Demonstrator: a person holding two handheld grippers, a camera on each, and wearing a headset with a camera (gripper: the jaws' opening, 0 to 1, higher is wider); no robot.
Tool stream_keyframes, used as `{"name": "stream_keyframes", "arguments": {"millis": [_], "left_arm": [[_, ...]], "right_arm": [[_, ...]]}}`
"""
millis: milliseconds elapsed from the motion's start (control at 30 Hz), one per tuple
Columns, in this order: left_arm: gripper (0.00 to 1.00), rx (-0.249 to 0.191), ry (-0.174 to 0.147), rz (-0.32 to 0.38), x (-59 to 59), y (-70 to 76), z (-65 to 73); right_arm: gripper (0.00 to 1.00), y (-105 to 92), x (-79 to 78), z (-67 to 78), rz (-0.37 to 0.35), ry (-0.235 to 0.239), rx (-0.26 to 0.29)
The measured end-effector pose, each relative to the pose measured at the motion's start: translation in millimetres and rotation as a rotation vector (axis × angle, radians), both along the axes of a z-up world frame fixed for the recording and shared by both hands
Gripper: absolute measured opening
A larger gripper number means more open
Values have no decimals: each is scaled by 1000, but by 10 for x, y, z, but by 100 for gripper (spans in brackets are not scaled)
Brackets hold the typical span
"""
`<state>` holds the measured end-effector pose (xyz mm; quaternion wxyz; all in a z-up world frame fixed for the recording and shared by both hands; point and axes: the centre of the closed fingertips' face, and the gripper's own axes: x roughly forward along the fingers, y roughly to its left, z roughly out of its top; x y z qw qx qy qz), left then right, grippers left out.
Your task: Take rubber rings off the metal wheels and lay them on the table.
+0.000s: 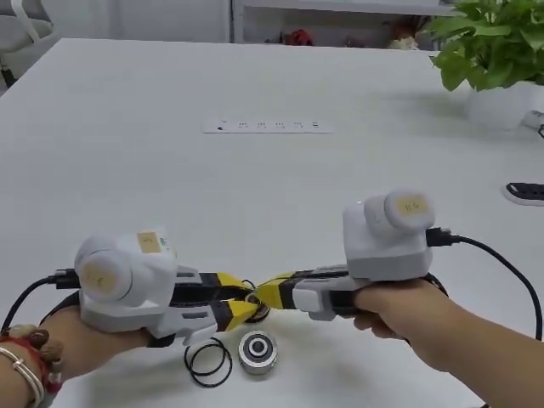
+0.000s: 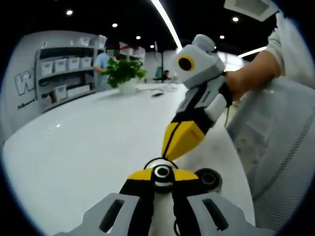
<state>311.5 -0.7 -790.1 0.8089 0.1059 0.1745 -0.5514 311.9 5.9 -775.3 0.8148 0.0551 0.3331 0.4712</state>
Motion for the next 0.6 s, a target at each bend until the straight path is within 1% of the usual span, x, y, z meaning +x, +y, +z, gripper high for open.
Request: {"name": "stream_keyframes", "arguments": {"millis": [100, 233, 300, 333, 433, 467, 533, 567, 600], "left_arm": [[14, 8, -1, 4, -1, -6, 1], [14, 16, 14, 10, 2, -7, -1], [15, 24, 39, 10, 0, -8, 10], [15, 29, 44, 9, -3, -9, 13], [16, 72, 19, -12, -20, 6, 3], [16, 77, 18, -14, -24, 8, 6], [16, 87, 36, -19, -33, 27, 7], [17, 88, 40, -22, -39, 37, 23], [18, 88, 36, -26, -47, 43, 42]], "right_arm": [[0, -41, 5, -66, -12, 24, -14], [0, -67, 25, -76, -28, 33, -17], [0, -67, 28, -67, -32, 34, -14], [0, -68, 31, -66, -32, 34, -14], [0, -70, 26, -73, -33, 35, -17], [0, -72, 30, -72, -34, 35, -16], [0, -74, 37, -66, -36, 35, -13], [0, -76, 41, -59, -38, 34, -10], [0, -79, 47, -53, -41, 33, -9]]}}
